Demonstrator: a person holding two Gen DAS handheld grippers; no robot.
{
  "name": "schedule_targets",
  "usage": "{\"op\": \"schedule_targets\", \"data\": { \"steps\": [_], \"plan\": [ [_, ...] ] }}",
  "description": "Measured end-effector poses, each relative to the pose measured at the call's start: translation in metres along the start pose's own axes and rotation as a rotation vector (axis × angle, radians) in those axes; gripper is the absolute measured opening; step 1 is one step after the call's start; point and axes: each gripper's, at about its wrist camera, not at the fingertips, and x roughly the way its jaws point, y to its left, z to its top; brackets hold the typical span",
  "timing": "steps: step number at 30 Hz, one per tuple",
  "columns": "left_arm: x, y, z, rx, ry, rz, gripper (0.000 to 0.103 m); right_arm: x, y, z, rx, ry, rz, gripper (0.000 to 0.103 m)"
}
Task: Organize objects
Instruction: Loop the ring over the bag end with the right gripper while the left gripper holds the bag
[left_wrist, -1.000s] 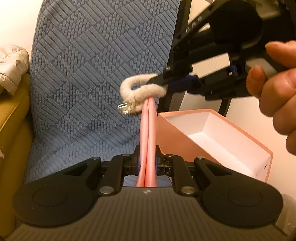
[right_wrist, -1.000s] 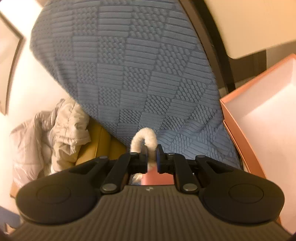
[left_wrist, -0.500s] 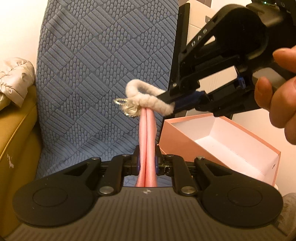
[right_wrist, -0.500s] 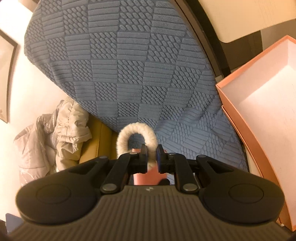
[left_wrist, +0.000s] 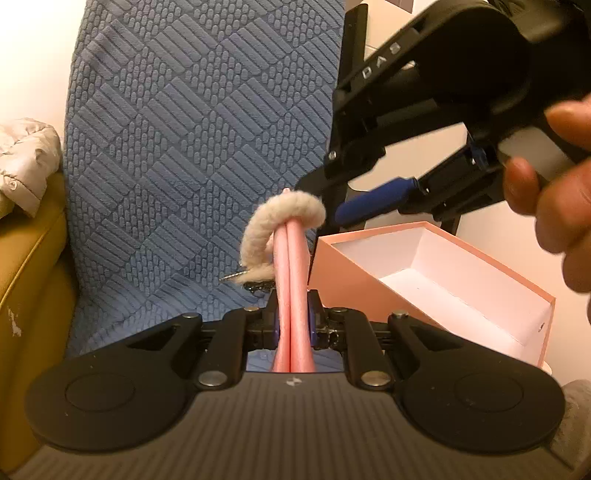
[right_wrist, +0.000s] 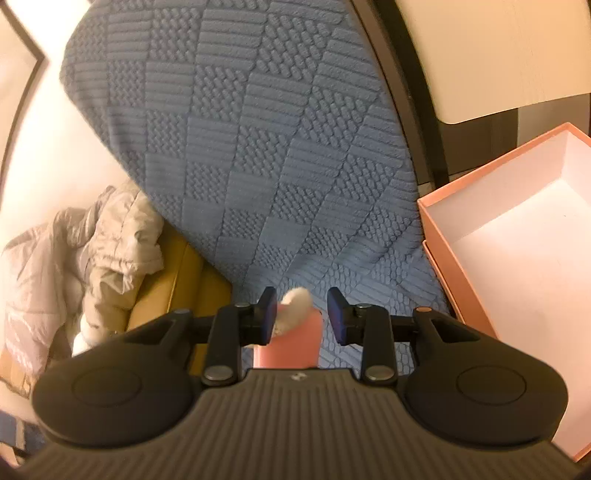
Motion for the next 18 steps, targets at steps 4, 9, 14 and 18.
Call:
{"op": "schedule_targets", "data": {
  "steps": [4, 9, 14, 18],
  "plan": [
    [-0.003, 0.003, 0.0, -0.012, -0.011, 0.016, 0.016, 0.006, -0.002, -0.006, 0.003, 0.058, 0.005, 0.034],
    [-0.006, -0.001, 0.001, 0.013, -0.017, 0.025, 0.016, -0.001, -0.007, -0.007, 0.022, 0.022, 0.007, 0.035],
    [-0.008, -0.007, 0.0, 0.036, -0.021, 0.025, 0.015, -0.009, -0.008, -0.004, 0.031, -0.014, 0.036, 0.035],
    [-0.009, -0.007, 0.0, 0.039, -0.022, 0.032, 0.015, -0.012, -0.005, -0.001, 0.019, -0.031, 0.042, 0.035]
  ]
}}
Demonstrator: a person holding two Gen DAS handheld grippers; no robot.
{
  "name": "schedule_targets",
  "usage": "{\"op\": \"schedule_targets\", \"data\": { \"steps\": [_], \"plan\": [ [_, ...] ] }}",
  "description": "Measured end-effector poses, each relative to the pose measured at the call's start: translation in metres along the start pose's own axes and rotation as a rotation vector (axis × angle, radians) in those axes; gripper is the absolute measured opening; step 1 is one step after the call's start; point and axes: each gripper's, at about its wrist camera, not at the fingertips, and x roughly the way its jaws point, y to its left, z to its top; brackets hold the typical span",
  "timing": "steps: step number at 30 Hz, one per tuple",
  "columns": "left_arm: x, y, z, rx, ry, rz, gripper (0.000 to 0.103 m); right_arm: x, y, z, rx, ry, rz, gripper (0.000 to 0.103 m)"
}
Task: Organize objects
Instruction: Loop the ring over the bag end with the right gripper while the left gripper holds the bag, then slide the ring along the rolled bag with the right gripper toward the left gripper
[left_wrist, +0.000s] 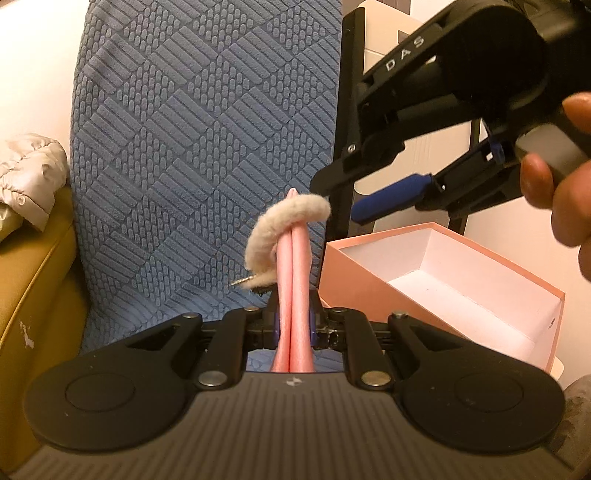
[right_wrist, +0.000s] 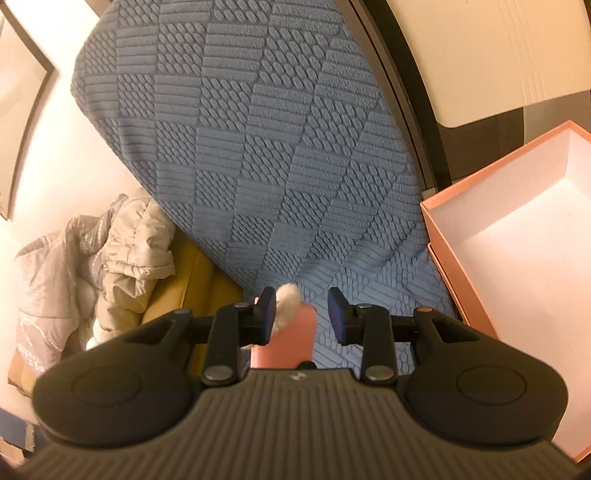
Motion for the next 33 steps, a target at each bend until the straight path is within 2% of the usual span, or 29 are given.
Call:
{"op": "schedule_targets", "data": {
  "steps": [8, 15, 17, 19, 23, 33],
  "plan": [
    [-0.001, -0.003, 0.001, 0.028, -0.003, 0.019, 0.015, -0.001, 0.02, 0.015, -0.059, 0.007, 0.031, 0.034],
    [0.0, -0.005, 0.001, 0.075, -0.006, 0.055, 0.015, 0.02, 0.036, 0.022, -0.1, 0.078, 0.02, 0.026],
    [0.005, -0.004, 0.002, 0.098, -0.006, 0.066, 0.015, 0.025, 0.038, 0.022, -0.118, 0.097, 0.013, 0.02],
    [0.004, -0.006, 0.001, 0.106, -0.006, 0.071, 0.015, 0.03, 0.039, 0.022, -0.123, 0.115, 0.005, 0.017],
    [0.004, -0.007, 0.001, 0.131, -0.007, 0.095, 0.014, 0.035, 0.034, 0.02, -0.109, 0.148, -0.014, 0.017],
    [0.008, -0.019, -0.007, 0.248, 0.01, 0.151, 0.012, 0.058, 0.013, 0.024, 0.06, 0.28, -0.012, 0.023]
  ]
}}
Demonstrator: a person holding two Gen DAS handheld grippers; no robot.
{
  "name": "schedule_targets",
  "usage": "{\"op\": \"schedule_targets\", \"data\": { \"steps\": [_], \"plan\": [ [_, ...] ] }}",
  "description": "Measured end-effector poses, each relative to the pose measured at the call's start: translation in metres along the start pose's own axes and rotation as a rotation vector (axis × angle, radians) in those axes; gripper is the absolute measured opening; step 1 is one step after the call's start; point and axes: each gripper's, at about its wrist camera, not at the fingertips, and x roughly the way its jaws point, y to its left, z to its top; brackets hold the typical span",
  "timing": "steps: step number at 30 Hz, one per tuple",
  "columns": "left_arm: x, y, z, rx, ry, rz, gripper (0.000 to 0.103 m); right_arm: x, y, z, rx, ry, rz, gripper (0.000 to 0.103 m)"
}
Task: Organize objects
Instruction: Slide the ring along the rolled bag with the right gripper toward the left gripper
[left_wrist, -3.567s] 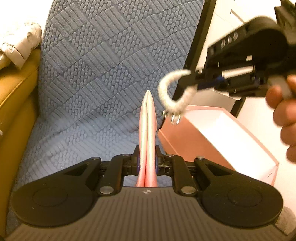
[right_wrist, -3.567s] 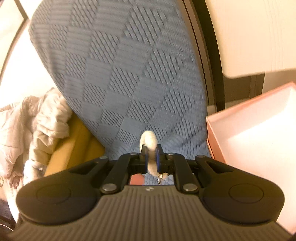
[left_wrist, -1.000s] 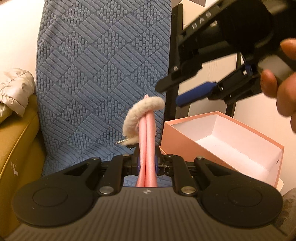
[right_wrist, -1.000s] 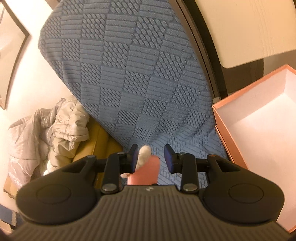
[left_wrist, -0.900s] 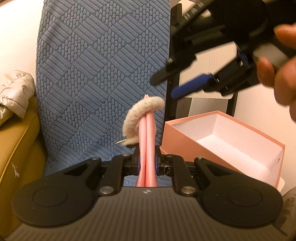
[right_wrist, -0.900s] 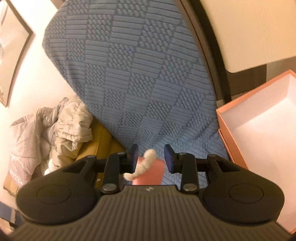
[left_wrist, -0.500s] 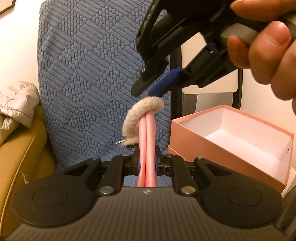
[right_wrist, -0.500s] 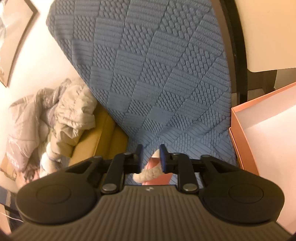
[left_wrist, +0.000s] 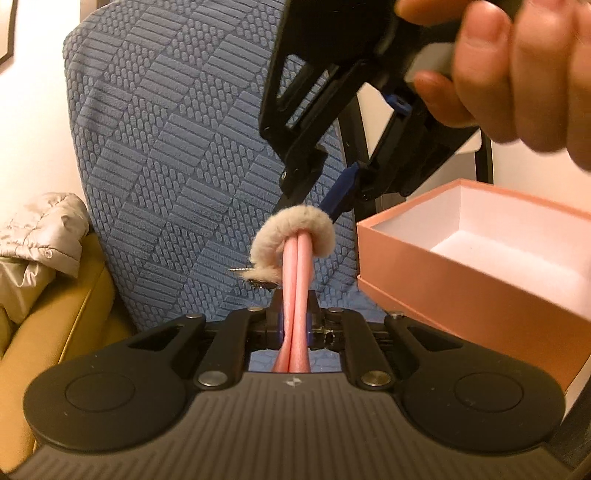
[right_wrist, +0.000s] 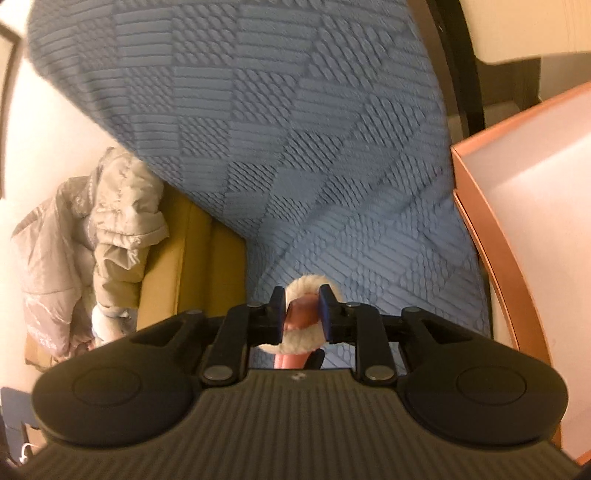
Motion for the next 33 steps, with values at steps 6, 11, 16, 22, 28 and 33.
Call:
{"op": "schedule_targets", "data": {
  "steps": [6, 11, 16, 22, 28, 33],
  "plan": [
    [-0.002, -0.007, -0.002, 0.062, -0.006, 0.037, 0.011, 0.007, 0.004, 0.007, -0.023, 0.051, -0.027, 0.023],
    [-0.002, -0.01, -0.002, 0.092, -0.016, 0.05, 0.011, 0.016, 0.005, 0.013, -0.022, 0.078, -0.044, 0.023],
    [-0.002, -0.009, -0.001, 0.103, -0.025, 0.049, 0.01, 0.02, 0.007, 0.015, -0.025, 0.075, -0.054, 0.022],
    [-0.002, -0.013, 0.0, 0.122, -0.03, 0.05, 0.009, 0.027, 0.005, 0.02, -0.024, 0.085, -0.069, 0.022],
    [-0.003, -0.017, -0.001, 0.14, -0.045, 0.054, 0.009, 0.036, 0.0, 0.024, -0.005, 0.107, -0.068, 0.023],
    [-0.003, -0.015, -0.002, 0.139, -0.05, 0.056, 0.009, 0.038, -0.001, 0.026, 0.0, 0.115, -0.043, 0.023]
  ]
}}
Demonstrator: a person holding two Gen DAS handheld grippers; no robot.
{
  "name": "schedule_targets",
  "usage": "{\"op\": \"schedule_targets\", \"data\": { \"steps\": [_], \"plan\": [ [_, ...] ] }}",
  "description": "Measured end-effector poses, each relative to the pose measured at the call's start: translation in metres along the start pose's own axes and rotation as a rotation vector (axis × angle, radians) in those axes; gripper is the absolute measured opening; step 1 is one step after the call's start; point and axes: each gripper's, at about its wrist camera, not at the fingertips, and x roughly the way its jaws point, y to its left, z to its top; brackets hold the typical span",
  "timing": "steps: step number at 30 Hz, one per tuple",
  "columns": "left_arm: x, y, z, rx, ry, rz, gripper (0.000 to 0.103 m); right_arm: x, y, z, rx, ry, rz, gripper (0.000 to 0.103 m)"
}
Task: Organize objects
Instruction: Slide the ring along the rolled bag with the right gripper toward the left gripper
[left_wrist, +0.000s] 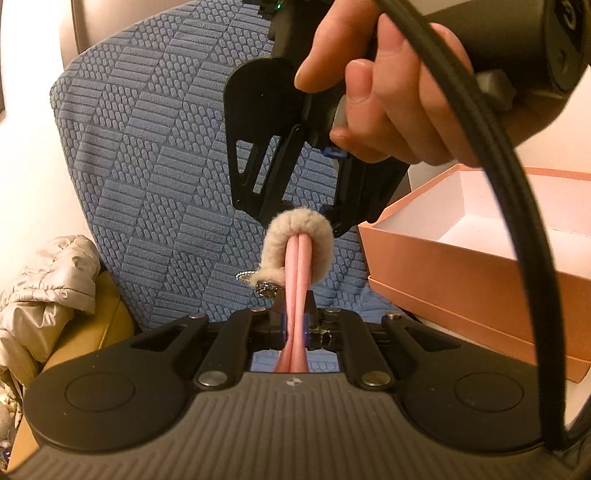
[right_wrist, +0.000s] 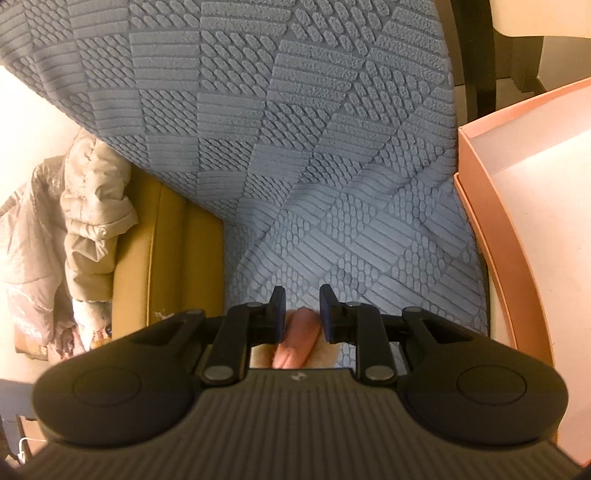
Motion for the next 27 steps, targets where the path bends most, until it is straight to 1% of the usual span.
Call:
{"op": "schedule_targets", "data": {
  "steps": [3, 7, 10, 12, 14, 18, 20, 23, 27],
  "plan": [
    [-0.002, -0.001, 0.001, 0.006, -0.019, -0.004, 0.009, 0.002, 0.001, 0.001, -0.018, 0.012, -0.004, 0.023],
    [-0.001, 0.0, 0.002, 0.002, -0.02, -0.011, 0.009, 0.005, -0.001, 0.002, -0.023, 0.023, -0.001, 0.023],
    [-0.001, 0.001, 0.002, -0.002, -0.022, -0.01, 0.009, -0.003, -0.002, 0.003, -0.028, -0.004, 0.011, 0.024],
    [0.002, 0.002, 0.002, -0.006, -0.014, -0.01, 0.009, -0.01, -0.002, 0.003, -0.03, -0.024, 0.029, 0.034],
    [0.003, 0.005, 0.002, -0.01, -0.01, -0.007, 0.009, -0.018, -0.002, 0.004, -0.03, -0.039, 0.056, 0.036],
    [0.006, 0.008, 0.001, -0.01, -0.011, 0.002, 0.009, -0.033, 0.002, 0.0, -0.068, -0.072, 0.053, 0.036],
    [0.005, 0.007, 0.002, -0.003, -0.017, 0.006, 0.009, -0.033, 0.001, 0.0, -0.064, -0.061, 0.044, 0.034],
    [0.006, 0.009, 0.003, 0.0, -0.023, 0.008, 0.009, -0.03, -0.002, -0.002, -0.052, -0.053, 0.037, 0.026],
    [0.007, 0.007, 0.005, 0.014, -0.019, 0.002, 0.009, -0.024, -0.007, -0.004, -0.012, -0.03, 0.052, 0.025]
  ]
}}
